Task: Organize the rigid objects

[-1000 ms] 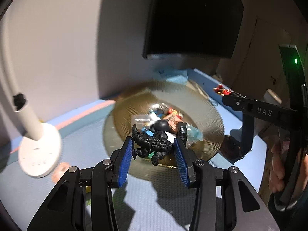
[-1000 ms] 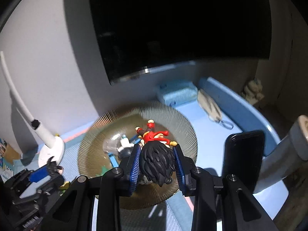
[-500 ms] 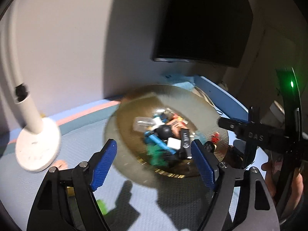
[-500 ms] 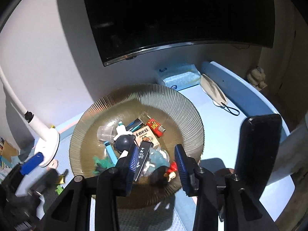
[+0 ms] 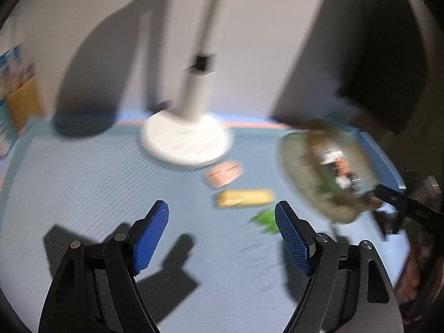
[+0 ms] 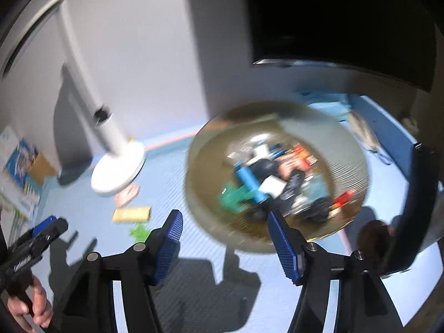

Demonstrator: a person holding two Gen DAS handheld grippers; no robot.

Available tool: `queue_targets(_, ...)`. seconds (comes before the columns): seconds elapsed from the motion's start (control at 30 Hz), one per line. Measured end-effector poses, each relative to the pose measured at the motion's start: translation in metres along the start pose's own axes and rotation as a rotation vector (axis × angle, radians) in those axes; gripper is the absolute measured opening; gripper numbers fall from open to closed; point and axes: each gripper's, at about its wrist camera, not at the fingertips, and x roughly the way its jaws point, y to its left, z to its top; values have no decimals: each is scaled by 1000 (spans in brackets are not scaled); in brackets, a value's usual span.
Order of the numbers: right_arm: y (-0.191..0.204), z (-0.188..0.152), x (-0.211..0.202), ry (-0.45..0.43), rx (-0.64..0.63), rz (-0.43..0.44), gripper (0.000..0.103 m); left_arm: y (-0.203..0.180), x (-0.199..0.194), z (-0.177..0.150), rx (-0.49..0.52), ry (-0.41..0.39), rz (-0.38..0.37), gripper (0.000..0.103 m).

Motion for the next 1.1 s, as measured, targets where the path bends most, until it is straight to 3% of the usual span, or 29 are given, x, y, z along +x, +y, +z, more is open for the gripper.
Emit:
queue_targets(0.17, 30, -42, 45, 75, -77, 56, 62, 33, 23, -32, -38, 75, 73, 78)
queue_targets(0.37, 35, -70, 74, 108, -105, 101, 62, 29, 39, -48, 1, 92, 124, 78)
queue_targets(0.57, 43, -71, 76, 96, -142, 87, 73, 14, 43, -53, 87, 90, 195, 78)
queue_targets(0.8, 59, -76, 75, 93, -229, 63, 78, 15, 42, -52, 86, 89, 188, 78)
queue_targets(0.97, 61, -76, 79, 100, -237, 60, 79, 15, 43, -52, 86, 89, 186, 78)
queue_targets(1.1, 60, -75, 81, 109, -230, 58, 86, 15, 43, -52, 84, 89, 186, 78)
